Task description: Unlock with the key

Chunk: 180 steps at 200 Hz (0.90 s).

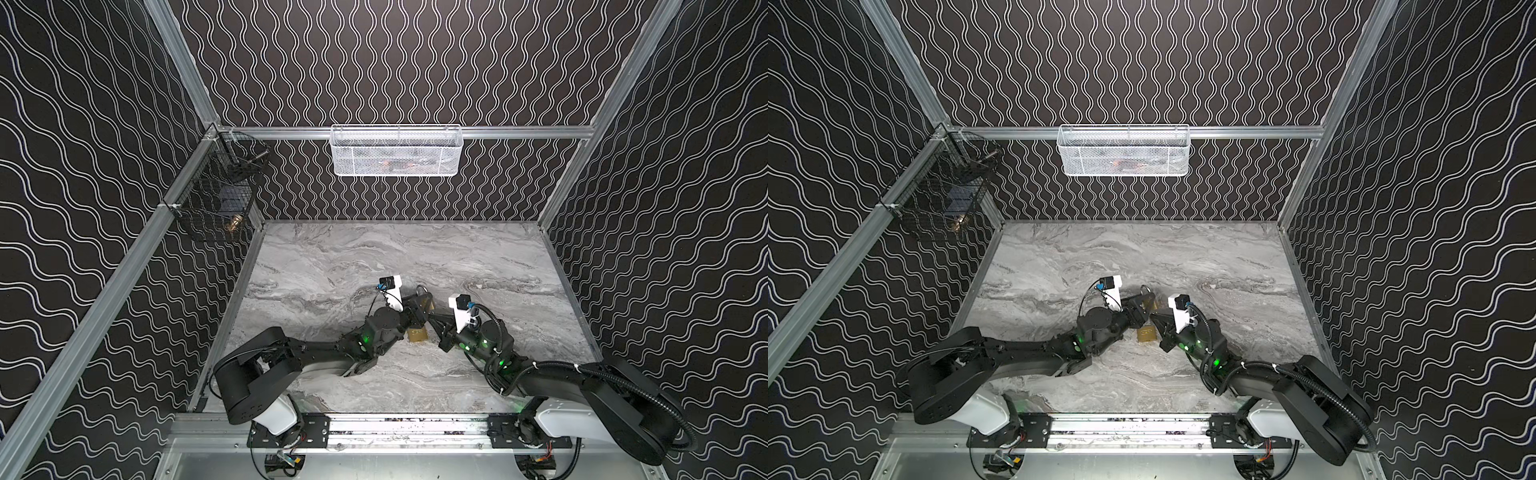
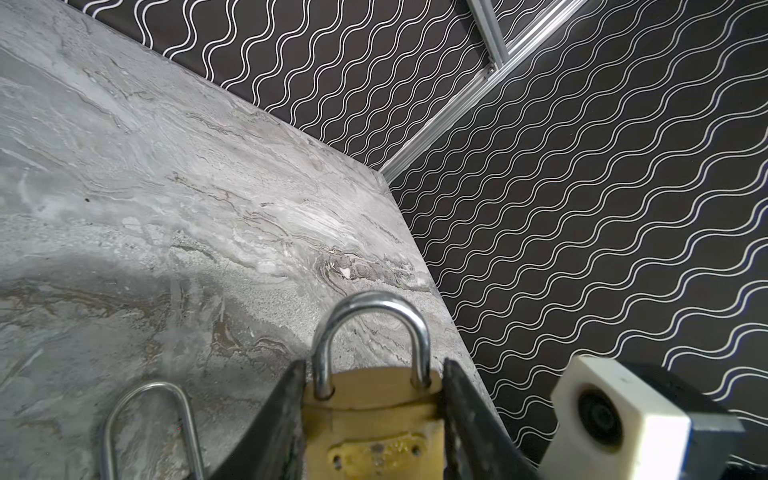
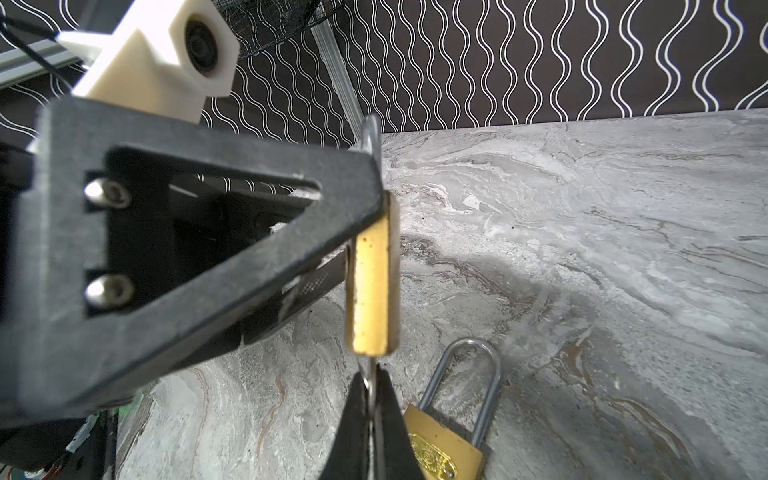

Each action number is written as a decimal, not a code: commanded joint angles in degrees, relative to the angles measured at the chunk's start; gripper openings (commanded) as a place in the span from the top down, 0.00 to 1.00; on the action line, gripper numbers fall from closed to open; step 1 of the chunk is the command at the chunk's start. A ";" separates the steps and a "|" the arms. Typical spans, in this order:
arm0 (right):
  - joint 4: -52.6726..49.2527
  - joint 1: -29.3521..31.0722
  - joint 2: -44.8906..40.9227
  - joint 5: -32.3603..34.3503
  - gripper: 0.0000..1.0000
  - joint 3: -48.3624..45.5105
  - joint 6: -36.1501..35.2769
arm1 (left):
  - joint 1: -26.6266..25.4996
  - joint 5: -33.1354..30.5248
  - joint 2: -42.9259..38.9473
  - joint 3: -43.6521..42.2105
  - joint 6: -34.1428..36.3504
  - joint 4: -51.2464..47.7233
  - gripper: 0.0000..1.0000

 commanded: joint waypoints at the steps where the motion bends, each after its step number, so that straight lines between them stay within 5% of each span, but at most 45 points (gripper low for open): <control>1: 7.78 -0.29 -0.30 3.15 0.88 1.18 -0.08 | -0.16 4.12 -0.97 0.27 -2.66 -6.06 0.75; 14: 7.49 -0.32 -0.13 3.16 0.67 1.37 -0.26 | 0.15 2.25 -2.10 1.47 -5.87 -10.96 0.74; 36: 7.21 -0.33 -0.04 3.16 0.57 1.45 -0.59 | 1.10 -0.87 -3.49 3.23 -12.47 -17.70 0.73; 85: 6.36 -0.31 0.29 1.53 0.53 1.94 -1.40 | 3.42 -4.32 -5.14 6.63 -15.10 -23.49 0.72; 180: 6.71 -0.33 3.26 -3.08 0.53 3.91 -0.17 | 5.38 6.20 -1.82 6.57 -15.50 -16.59 0.72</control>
